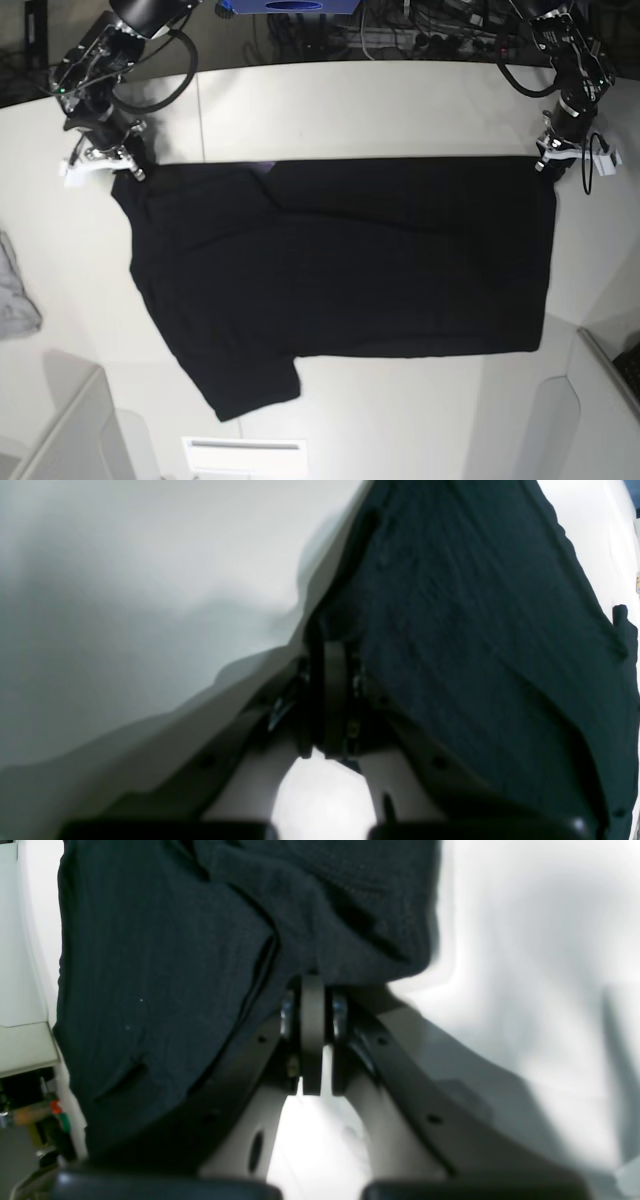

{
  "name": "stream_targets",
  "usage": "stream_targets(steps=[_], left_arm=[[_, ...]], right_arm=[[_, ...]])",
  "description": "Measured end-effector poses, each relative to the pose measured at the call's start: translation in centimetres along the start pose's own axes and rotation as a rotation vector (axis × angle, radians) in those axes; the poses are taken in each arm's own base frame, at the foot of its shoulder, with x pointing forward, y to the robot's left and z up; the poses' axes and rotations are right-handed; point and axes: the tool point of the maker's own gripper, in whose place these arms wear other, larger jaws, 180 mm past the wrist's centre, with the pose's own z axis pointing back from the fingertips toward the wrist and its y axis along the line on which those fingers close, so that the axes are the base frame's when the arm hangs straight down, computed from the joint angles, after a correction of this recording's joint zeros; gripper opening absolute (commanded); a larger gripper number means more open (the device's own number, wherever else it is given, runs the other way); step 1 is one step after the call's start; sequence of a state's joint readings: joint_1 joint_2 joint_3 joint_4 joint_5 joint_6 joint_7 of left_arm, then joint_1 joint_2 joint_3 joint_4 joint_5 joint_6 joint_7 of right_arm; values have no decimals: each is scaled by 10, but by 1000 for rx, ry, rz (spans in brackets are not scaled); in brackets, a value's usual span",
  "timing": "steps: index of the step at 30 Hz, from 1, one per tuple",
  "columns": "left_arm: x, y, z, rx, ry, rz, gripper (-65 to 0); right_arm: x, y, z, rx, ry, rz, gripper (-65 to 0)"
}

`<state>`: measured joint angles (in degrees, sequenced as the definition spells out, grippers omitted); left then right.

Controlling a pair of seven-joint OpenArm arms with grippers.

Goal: Fold the T-shirt properly
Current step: 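Release and regrasp the collar-edge corners with both grippers, then drag the shirt further toward the robot, then open both grippers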

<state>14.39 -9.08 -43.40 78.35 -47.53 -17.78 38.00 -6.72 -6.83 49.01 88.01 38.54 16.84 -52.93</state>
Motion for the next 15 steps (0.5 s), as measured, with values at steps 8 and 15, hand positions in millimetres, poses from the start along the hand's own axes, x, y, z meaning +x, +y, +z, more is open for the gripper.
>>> stream_targets(steps=[8,15], left_arm=[[0,7,13,27,18,-50,-650],[-3,7,28,34,28,-95,-650]], right_arm=[[1,-3,11,-18,-9,29,-650],[-12,-18,20,-50,11,24,-650]])
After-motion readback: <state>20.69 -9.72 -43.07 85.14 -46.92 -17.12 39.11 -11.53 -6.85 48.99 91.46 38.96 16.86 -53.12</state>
